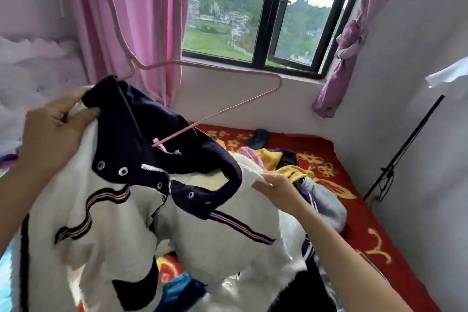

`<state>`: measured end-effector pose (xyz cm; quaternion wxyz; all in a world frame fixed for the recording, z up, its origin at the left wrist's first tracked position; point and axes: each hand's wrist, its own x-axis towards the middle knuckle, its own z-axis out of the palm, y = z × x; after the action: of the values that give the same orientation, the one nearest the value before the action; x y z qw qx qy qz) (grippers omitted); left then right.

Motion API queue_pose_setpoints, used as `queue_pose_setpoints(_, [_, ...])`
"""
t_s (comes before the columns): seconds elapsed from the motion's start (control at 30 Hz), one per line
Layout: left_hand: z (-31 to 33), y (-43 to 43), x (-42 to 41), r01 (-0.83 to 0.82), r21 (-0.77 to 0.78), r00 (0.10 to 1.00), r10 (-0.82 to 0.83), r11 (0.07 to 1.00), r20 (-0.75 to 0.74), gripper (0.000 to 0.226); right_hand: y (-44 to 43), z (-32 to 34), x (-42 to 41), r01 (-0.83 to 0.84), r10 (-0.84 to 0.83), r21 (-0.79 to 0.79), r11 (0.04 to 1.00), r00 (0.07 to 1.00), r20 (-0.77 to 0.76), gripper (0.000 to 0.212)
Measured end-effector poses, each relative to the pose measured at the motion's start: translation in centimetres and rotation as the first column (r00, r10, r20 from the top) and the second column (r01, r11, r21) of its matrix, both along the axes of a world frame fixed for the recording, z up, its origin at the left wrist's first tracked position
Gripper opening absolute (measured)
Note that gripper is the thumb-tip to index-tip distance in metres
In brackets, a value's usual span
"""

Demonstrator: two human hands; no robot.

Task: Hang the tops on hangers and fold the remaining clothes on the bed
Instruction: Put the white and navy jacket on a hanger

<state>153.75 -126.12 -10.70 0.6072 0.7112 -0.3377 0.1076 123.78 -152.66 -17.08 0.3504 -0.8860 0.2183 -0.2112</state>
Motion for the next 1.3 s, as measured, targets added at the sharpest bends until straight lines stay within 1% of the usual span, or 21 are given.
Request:
queue_pose_setpoints(0.03, [0.1,0.1,-0.4,-0.001,-0.02,1.0,0.001,1.0,-0.014,0.05,0.6,-0.2,-0.1,0.023,-0.031,0.165,0.986,0.999,0.045,0.031])
queue_pose_setpoints(0.1, [0.0,0.4,-0.9,0.055,-0.017,0.998,-0.055,0.998,0.006,0.052,1.6,-0.2,-0.3,0.039,-0.058,0.357,0.933,0.997,0.042,0.028])
queue_pose_setpoints(0.17, [0.5,0.5,-2.2,0.082,-0.014,0.997,-0.081,0.997,0.013,0.047,2.5,-0.2,0.1,0.102,-0.131,0.36,0.928,0.99,0.056,0.013])
queue_pose_setpoints(0.23, [1.0,0.1,-3.9,0.096,-0.041,0.995,-0.094,0.995,0.042,0.044,4.0,0.6,0.5,0.195,-0.276,0.339,0.92,0.938,0.209,0.012])
queue_pose_setpoints(0.27, [1.1,0.1,-4.4,0.095,-0.048,0.994,-0.093,0.994,0.052,0.041,5.4,1.5,0.7,0.173,-0.282,0.345,0.922,0.912,0.298,0.018])
queue_pose_setpoints(0.3, [0.8,-0.2,-4.2,0.075,-0.068,0.996,-0.071,0.995,0.052,0.037,6.6,2.2,1.2,0.147,-0.24,0.295,0.944,0.92,0.309,0.03])
queue_pose_setpoints(0.37, [0.9,-0.6,-4.2,0.078,-0.053,0.997,-0.076,0.996,0.034,0.043,8.1,2.3,2.7,0.139,-0.139,-0.002,0.99,0.987,0.086,0.048])
queue_pose_setpoints(0.4, [0.9,-0.7,-4.4,0.066,-0.024,0.996,-0.065,0.997,0.059,0.051,8.3,1.8,3.5,0.129,-0.135,-0.155,0.979,0.99,-0.029,0.048])
queue_pose_setpoints(0.43, [0.8,-0.6,-4.5,0.077,-0.017,0.995,-0.076,0.997,0.063,0.057,8.2,1.4,4.0,0.155,-0.176,-0.229,0.961,0.982,-0.074,0.042])
queue_pose_setpoints(0.47, [0.7,-0.4,-4.9,0.102,-0.027,0.993,-0.1,0.994,0.063,0.058,7.9,1.2,4.3,0.203,-0.218,-0.21,0.956,0.975,-0.048,0.033])
queue_pose_setpoints(0.5, [0.8,0.0,-5.1,0.119,-0.044,0.991,-0.116,0.992,0.063,0.055,7.3,1.2,4.4,0.231,-0.233,-0.083,0.969,0.973,-0.006,0.025])
queue_pose_setpoints(0.57, [0.4,0.6,-4.7,0.118,-0.086,0.993,-0.115,0.989,0.038,0.044,5.6,1.8,4.2,0.156,-0.174,0.36,0.92,0.985,0.018,0.017])
queue_pose_setpoints(0.63, [0.0,1.3,-4.4,0.134,-0.093,0.991,-0.134,0.987,0.0,0.037,4.4,2.4,4.1,0.04,-0.02,0.679,0.733,0.999,-0.038,0.015])
queue_pose_setpoints(0.7, [-0.5,1.8,-4.2,0.156,-0.093,0.987,-0.158,0.983,-0.016,0.034,3.6,2.5,4.1,-0.016,0.107,0.823,0.567,0.993,-0.055,0.01])
queue_pose_setpoints(0.87, [-1.1,3.5,-3.7,0.147,-0.062,0.986,-0.151,0.987,-0.064,0.033,2.1,1.5,3.2,-0.289,0.179,0.932,0.217,0.951,0.253,0.05])
queue_pose_setpoints(1.0, [-2.3,4.6,-3.3,0.15,-0.005,0.983,-0.15,0.989,-0.107,0.051,1.5,1.2,2.5,-0.405,0.216,0.912,0.066,0.898,0.383,0.038])
queue_pose_setpoints(1.07, [-2.6,4.6,-3.6,0.168,-0.003,0.977,-0.167,0.986,-0.133,0.06,1.0,0.9,2.6,-0.321,0.146,0.941,0.112,0.942,0.304,0.046])
queue_pose_setpoints(1.1, [-2.7,4.6,-3.7,0.167,0.004,0.978,-0.165,0.986,-0.128,0.06,1.0,1.1,2.6,-0.283,0.136,0.947,0.156,0.955,0.263,0.051])
queue_pose_setpoints(1.17, [-2.9,4.4,-3.8,0.169,0.013,0.978,-0.166,0.986,-0.124,0.052,1.0,1.6,2.1,-0.257,0.148,0.952,0.167,0.961,0.234,0.057])
queue_pose_setpoints(1.23, [-3.2,4.7,-3.5,0.186,-0.003,0.975,-0.185,0.982,-0.124,0.038,0.5,2.1,1.1,-0.263,0.092,0.948,0.18,0.964,0.25,0.056])
queue_pose_setpoints(1.3, [-4.0,5.1,-2.4,0.223,0.099,0.971,-0.211,0.97,-0.114,0.036,0.0,2.6,-0.2,-0.283,-0.023,0.938,0.2,0.956,0.293,0.043])
